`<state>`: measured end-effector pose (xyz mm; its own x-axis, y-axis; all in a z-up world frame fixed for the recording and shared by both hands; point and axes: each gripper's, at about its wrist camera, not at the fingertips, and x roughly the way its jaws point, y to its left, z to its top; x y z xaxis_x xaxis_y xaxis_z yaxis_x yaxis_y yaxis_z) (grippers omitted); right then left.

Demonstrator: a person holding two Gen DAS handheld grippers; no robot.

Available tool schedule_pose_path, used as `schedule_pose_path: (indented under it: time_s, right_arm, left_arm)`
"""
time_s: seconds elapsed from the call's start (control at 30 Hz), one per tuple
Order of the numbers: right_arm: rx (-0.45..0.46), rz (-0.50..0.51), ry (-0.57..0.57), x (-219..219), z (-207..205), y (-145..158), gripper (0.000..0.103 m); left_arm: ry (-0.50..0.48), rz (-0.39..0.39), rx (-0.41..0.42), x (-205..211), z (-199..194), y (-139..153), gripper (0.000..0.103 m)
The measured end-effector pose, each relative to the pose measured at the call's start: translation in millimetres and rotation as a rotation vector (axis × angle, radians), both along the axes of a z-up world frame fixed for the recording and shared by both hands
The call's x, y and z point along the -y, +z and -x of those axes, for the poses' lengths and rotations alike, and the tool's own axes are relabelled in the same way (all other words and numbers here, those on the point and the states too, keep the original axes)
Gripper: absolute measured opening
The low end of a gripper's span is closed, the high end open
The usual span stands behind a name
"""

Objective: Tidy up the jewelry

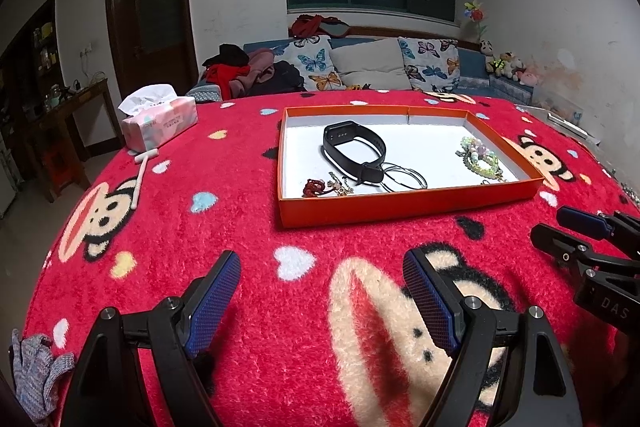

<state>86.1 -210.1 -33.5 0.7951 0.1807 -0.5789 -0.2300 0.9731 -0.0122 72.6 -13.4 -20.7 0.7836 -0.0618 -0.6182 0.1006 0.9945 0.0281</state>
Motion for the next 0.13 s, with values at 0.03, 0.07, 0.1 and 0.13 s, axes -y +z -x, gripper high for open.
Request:
schedule_pose_path:
  time_s: [0.03,0.07,0.1,0.13]
  right_arm:
    - [0.000,0.000,0.000,-0.1,-0.1,-0.1,0.055]
    - [0.000,0.000,0.000,-0.1,0.0,0.0,0.055]
    - [0.000,0.000,0.000,-0.1,0.0,0.0,0.055]
    - [0.000,0.000,0.000,-0.1,0.0,0.0,0.055]
  left_arm:
    - [0.000,-0.001,0.002,0.5,0.1,0.2,0.089]
    - [-0.001,-0.002,0.003,1.1,0.4,0.4,0.089]
    - [-0.003,-0.003,0.004,1.7,0.9,0.5,0.089]
    - [-0.008,-0.002,0.003,2.5,1.0,0.5,0.089]
